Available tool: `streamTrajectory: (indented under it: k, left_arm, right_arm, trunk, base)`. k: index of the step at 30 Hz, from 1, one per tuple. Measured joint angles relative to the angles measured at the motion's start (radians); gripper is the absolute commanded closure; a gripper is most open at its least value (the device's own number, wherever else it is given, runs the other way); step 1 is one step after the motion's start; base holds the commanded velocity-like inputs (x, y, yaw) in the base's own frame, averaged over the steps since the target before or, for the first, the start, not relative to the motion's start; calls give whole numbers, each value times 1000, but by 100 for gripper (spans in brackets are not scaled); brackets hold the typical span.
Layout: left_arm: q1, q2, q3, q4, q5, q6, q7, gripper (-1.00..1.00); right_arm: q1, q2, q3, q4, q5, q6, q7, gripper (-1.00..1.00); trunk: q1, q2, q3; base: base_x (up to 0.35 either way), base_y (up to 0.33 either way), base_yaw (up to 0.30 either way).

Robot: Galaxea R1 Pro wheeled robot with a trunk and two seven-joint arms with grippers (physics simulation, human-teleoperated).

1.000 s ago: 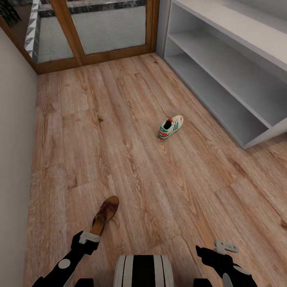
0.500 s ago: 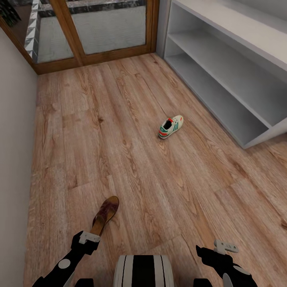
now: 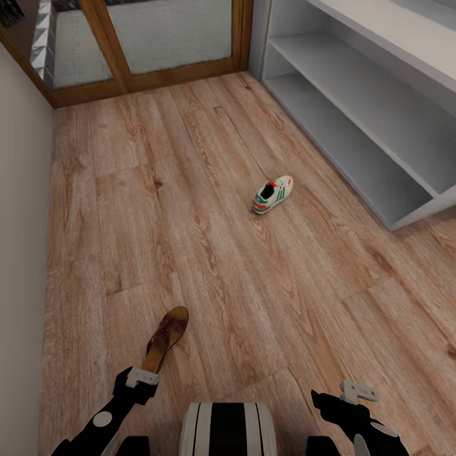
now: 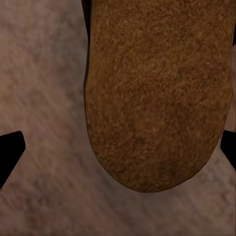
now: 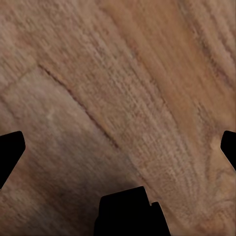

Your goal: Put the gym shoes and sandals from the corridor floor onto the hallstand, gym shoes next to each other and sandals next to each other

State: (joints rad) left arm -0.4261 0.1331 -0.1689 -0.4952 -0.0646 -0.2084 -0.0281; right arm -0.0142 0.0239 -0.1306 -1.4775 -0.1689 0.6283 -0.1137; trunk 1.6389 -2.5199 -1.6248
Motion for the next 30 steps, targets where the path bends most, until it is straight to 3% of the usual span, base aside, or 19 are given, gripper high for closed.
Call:
streamTrajectory:
  k: [20,30]
  left_arm:
    - [0,0,0,1,0,0,0,-100]
    - [0,0,0,1,0,0,1,-100]
  right_arm:
    - [0,0,0,0,0,0,0,-100]
    - [0,0,0,0,0,0,0,-100]
  trunk:
    - [0,0,-4]
    - [0,0,-4]
  base:
    - [1,0,0]
    - [95,0,0]
